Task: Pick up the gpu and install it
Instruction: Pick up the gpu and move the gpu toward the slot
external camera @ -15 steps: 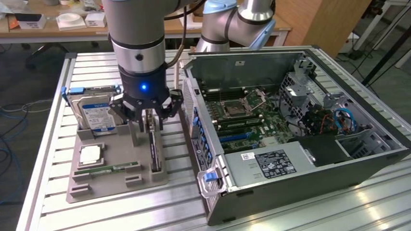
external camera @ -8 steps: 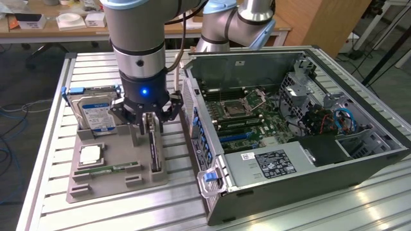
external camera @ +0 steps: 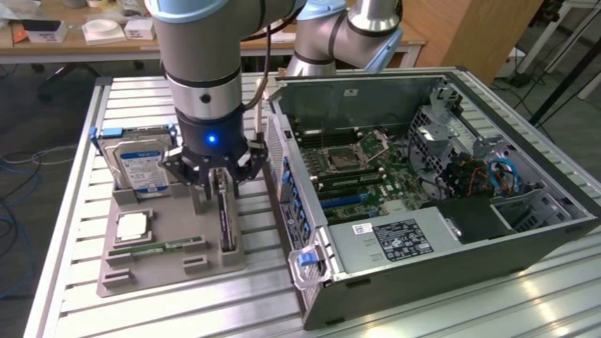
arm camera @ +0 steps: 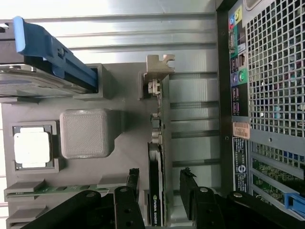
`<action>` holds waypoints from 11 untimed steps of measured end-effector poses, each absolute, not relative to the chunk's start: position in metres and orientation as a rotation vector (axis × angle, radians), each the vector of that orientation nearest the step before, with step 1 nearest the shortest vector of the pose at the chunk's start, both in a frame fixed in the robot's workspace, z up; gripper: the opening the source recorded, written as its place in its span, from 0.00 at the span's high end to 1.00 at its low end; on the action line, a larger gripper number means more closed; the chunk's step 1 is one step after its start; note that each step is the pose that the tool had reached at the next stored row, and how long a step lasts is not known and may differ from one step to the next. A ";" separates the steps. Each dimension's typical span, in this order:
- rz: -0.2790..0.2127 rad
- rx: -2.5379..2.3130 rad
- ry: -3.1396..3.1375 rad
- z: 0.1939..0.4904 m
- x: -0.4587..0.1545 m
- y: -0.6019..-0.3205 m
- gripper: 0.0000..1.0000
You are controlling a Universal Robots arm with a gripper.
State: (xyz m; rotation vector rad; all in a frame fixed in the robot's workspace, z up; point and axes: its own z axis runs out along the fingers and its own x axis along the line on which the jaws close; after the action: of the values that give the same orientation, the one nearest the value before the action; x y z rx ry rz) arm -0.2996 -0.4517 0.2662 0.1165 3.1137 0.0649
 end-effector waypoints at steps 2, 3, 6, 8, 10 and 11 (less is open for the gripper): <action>0.065 0.116 3.114 0.264 -0.300 -0.452 0.53; 0.065 0.116 3.114 0.261 -0.300 -0.452 0.53; 0.065 0.117 3.114 0.258 -0.301 -0.453 0.53; 0.065 0.116 3.114 0.256 -0.301 -0.454 0.53; 0.065 0.116 3.114 0.254 -0.301 -0.455 0.53; 0.065 0.116 3.114 0.252 -0.301 -0.456 0.53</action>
State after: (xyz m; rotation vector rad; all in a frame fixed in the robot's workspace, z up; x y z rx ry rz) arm -0.3015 -0.4556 0.2522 0.1164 3.1137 0.0650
